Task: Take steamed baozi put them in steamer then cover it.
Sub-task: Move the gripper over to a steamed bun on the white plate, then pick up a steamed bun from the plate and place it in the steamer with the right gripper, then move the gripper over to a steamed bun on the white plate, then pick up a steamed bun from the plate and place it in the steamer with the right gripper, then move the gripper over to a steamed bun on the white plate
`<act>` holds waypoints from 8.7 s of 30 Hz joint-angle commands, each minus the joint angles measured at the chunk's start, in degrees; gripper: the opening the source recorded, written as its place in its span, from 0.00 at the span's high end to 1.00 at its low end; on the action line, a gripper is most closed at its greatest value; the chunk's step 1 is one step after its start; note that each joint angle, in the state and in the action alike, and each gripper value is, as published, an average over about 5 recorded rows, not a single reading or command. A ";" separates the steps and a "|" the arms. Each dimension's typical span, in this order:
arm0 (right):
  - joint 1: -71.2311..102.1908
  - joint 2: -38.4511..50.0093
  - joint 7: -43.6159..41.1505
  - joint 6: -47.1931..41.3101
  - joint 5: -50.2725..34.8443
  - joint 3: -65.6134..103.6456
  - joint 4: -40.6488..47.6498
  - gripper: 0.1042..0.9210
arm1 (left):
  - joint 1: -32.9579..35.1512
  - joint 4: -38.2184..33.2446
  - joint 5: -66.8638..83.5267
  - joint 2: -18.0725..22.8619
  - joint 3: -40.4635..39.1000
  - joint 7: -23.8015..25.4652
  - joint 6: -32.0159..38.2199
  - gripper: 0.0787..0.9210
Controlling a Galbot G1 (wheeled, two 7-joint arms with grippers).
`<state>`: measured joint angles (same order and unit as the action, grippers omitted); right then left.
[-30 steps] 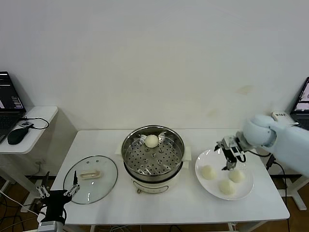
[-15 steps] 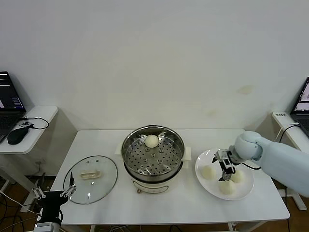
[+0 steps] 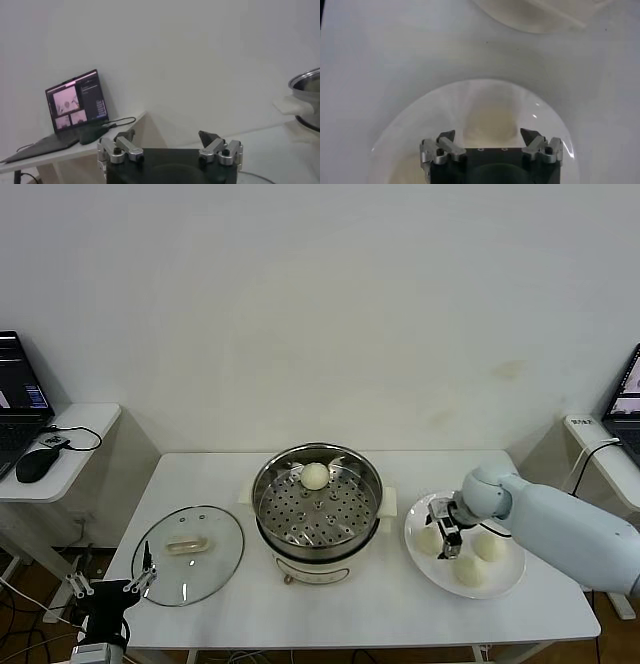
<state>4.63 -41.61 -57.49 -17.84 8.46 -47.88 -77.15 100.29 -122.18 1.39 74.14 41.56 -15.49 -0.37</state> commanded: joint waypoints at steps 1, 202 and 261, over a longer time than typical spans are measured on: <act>0.89 -1.42 -0.30 -0.12 0.88 0.71 1.57 0.26 | -0.02 0.00 0.04 -0.01 -0.08 0.03 -0.02 0.12; -35.54 -25.50 -4.00 6.84 -17.78 -20.58 -5.17 0.37 | -0.41 -0.57 -0.02 0.15 3.97 0.14 -0.29 0.12; -33.41 0.61 -3.15 -3.07 -16.20 -11.05 -12.42 0.12 | -1.07 0.08 0.15 -1.09 4.36 -0.22 0.30 0.12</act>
<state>-29.08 -54.13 -61.15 -9.03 -3.97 -64.22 -87.53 99.26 -122.23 1.42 73.67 46.10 -15.70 -0.09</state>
